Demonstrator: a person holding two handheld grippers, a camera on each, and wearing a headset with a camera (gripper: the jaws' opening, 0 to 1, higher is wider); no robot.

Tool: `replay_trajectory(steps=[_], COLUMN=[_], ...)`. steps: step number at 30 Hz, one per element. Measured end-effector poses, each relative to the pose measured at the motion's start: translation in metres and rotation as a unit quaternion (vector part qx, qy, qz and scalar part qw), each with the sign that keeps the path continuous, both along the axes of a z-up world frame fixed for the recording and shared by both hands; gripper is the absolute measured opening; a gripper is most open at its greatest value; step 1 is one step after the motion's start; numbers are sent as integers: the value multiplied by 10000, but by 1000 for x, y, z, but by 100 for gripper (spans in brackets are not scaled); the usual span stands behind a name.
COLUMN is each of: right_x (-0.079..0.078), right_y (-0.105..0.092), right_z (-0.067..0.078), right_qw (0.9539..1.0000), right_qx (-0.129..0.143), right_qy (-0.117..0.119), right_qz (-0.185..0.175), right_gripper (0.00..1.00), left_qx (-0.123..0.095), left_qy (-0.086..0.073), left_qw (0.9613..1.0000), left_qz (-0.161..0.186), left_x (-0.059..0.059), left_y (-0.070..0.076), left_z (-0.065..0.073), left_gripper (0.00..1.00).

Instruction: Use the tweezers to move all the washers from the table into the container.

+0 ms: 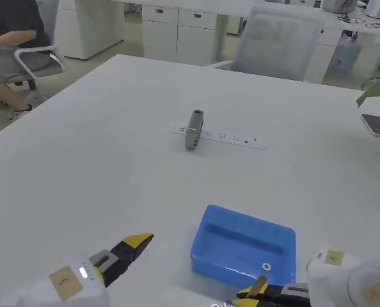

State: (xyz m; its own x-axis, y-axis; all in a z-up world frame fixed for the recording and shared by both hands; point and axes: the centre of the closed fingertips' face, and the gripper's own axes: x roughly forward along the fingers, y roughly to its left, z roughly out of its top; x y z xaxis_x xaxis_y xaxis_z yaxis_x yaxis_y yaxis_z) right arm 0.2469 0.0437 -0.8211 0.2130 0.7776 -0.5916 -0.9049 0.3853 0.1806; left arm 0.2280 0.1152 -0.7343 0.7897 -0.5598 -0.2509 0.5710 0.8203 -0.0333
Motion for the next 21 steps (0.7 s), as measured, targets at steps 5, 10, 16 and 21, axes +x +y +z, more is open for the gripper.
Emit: replay_trajectory(steps=[5,10,16,21], right_x=[-3,-14,-25,-35], right_y=[0,4,6,10], right_z=[-1,-2,-3,8], right_qw=[10000,9955,9762,9608], right_qx=[29,-293,-793,-941], right_qy=[-53,-581,-1455,-1966], right_qz=[59,682,1399,1713], right_gripper=[3,3,2,2], left_qx=[-7,26,39,61], left_qy=[6,3,4,3], left_qw=[10000,10000,10000,10000], left_qz=[13,-6,-2,-7], left_x=[0,0,0,0], left_y=[1,0,1,1], left_z=[0,-1,-1,-2], left_gripper=[80,80,80,80])
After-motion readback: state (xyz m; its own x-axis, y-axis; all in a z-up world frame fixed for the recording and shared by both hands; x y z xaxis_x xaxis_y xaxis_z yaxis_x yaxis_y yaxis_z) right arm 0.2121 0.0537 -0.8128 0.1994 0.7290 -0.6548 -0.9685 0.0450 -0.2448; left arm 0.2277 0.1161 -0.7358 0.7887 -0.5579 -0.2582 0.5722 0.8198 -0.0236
